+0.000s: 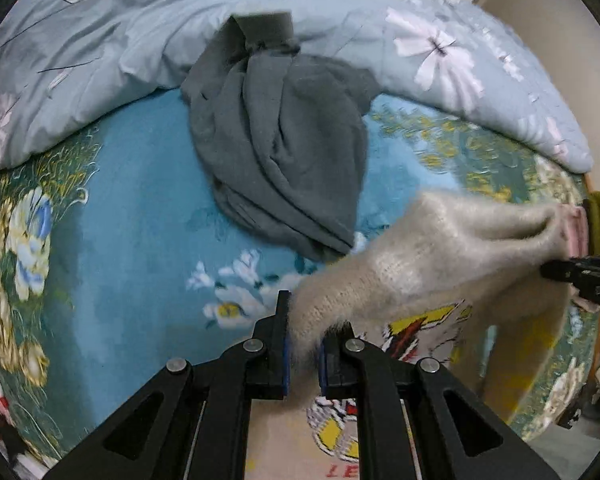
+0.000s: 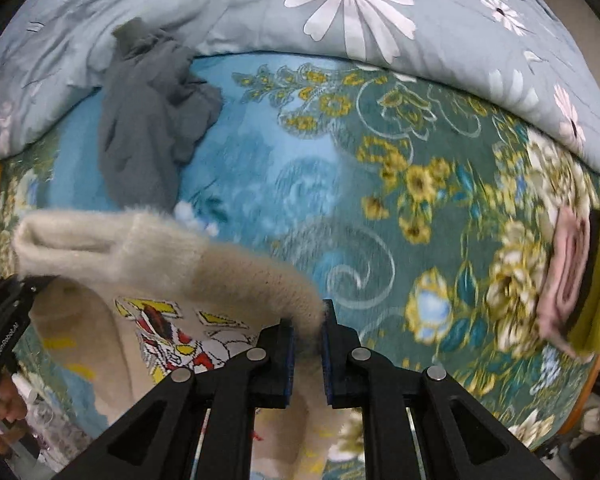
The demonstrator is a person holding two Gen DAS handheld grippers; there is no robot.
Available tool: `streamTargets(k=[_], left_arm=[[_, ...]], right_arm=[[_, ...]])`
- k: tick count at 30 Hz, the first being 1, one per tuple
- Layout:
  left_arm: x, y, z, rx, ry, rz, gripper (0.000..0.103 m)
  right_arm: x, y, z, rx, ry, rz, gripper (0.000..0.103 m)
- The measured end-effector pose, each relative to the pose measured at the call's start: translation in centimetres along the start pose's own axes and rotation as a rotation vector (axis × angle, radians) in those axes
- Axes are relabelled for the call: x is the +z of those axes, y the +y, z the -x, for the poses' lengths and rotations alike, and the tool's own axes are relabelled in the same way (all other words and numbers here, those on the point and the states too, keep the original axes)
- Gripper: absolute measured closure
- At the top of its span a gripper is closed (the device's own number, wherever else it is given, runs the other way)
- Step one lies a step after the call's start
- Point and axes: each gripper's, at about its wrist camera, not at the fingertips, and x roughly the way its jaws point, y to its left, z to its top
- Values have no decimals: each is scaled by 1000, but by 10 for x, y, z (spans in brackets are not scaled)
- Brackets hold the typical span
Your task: Fold clothes
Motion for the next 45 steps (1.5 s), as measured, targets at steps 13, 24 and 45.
streamTargets(k=[13, 24, 45], left_arm=[[5, 38, -14, -122, 57, 117, 53], [-127, 135, 19, -165, 2, 320, 49], [-252, 200, -68, -83, 208, 702, 39]], right_arm=[[21, 5, -20, -79, -24, -39, 48], [-73, -20, 54, 9, -191, -76, 40], [-217, -101, 73, -44, -74, 79, 40]])
